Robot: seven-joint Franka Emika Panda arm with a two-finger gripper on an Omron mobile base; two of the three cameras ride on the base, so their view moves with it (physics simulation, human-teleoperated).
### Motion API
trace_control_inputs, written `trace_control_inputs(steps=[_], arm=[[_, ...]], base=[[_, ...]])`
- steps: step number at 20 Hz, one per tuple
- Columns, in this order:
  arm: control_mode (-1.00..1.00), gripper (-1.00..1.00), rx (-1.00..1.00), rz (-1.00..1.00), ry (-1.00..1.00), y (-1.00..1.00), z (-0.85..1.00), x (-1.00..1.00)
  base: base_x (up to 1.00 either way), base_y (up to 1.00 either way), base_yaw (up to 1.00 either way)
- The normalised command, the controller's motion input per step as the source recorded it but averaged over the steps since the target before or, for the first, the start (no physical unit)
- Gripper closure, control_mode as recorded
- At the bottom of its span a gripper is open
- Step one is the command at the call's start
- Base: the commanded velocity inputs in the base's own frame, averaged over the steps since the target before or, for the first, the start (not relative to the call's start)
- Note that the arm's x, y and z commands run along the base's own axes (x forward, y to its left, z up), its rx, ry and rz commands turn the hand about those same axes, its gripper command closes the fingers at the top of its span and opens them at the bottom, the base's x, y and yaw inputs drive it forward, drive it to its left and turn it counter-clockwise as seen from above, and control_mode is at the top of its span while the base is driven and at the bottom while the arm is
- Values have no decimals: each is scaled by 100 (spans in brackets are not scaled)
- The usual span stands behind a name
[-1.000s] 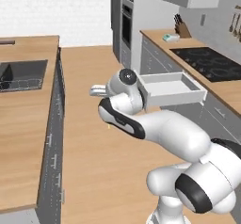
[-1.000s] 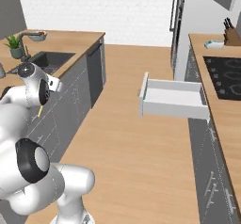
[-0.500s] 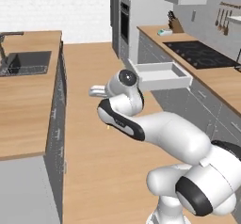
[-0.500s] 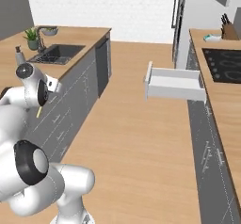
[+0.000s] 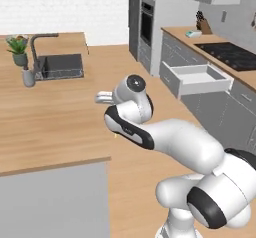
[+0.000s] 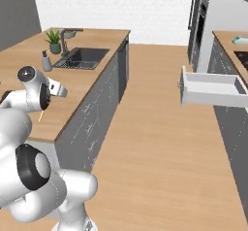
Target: Take a straw from the drawer in front and place it inside the glass cup on the dining counter.
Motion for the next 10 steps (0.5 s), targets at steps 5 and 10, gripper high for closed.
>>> trace_control_inputs(steps=[5,10], arm=[[100,100,0,0,0,0,0,0],[100,100,0,0,0,0,0,0]], base=[[15,100,-4],[1,100,-4]])
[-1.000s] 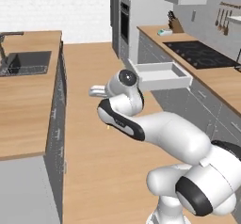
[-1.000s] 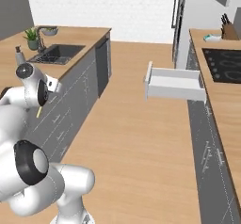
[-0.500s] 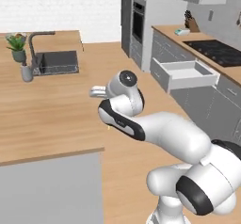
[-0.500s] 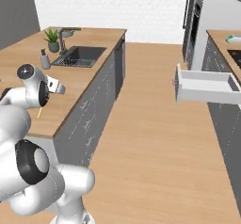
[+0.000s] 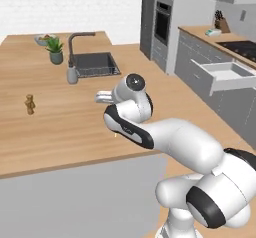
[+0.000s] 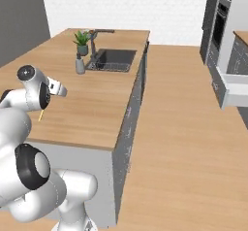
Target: Take a straw from the drawer in front and place it inside the glass cup on the dining counter.
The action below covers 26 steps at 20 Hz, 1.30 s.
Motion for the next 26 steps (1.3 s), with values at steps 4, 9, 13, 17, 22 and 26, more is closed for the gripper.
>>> trace_control_inputs(steps=[4,9,13,17,22,26], arm=[[100,100,0,0,0,0,0,0],[100,100,0,0,0,0,0,0],[100,100,0,0,0,0,0,0],[100,100,0,0,0,0,0,0],[100,100,0,0,0,0,0,0],[100,100,0,0,0,0,0,0]], base=[[0,100,-4],[0,100,-5],[0,100,-8],[0,100,-11],[0,100,-14],[0,100,-19]])
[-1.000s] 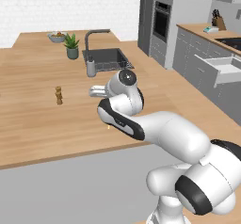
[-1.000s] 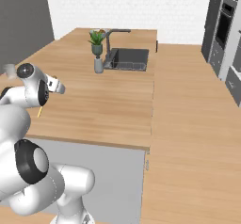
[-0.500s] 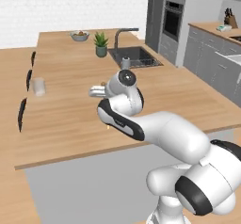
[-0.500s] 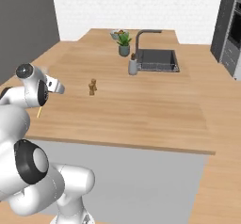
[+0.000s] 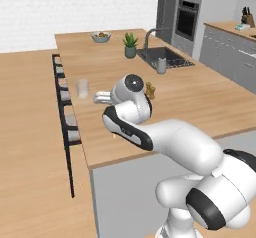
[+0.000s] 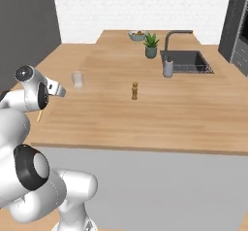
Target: Take a straw from the drawer in front and place it inside the glass cup on the dining counter.
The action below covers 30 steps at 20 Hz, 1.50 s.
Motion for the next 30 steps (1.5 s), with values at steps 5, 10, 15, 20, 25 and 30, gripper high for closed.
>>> trace_control_inputs(steps=[5,10,15,20,25,30], arm=[[100,100,0,0,0,0,0,0],[100,100,0,0,0,0,0,0],[100,100,0,0,0,0,0,0],[100,100,0,0,0,0,0,0],[100,100,0,0,0,0,0,0],[100,100,0,0,0,0,0,0]], base=[[0,100,-23],[0,100,-27],[11,100,-35],[33,100,-45],[45,100,-51],[42,100,-53]])
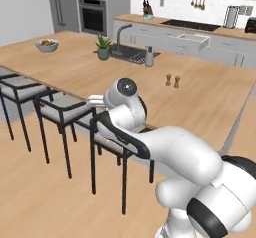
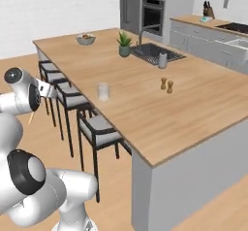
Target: Take a straw from the drawer in front and place it inside the glass cup on the dining counter.
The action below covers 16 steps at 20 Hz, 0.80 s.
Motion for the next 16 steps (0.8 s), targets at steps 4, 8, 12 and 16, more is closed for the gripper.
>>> trace_control_inputs(steps=[4,8,12,16], arm=[[100,100,0,0,0,0,0,0],[100,100,0,0,0,0,0,0],[100,100,0,0,0,0,0,0],[100,100,0,0,0,0,0,0]], base=[[39,100,-54],[36,100,-54],[15,96,-56],[0,92,-58]])
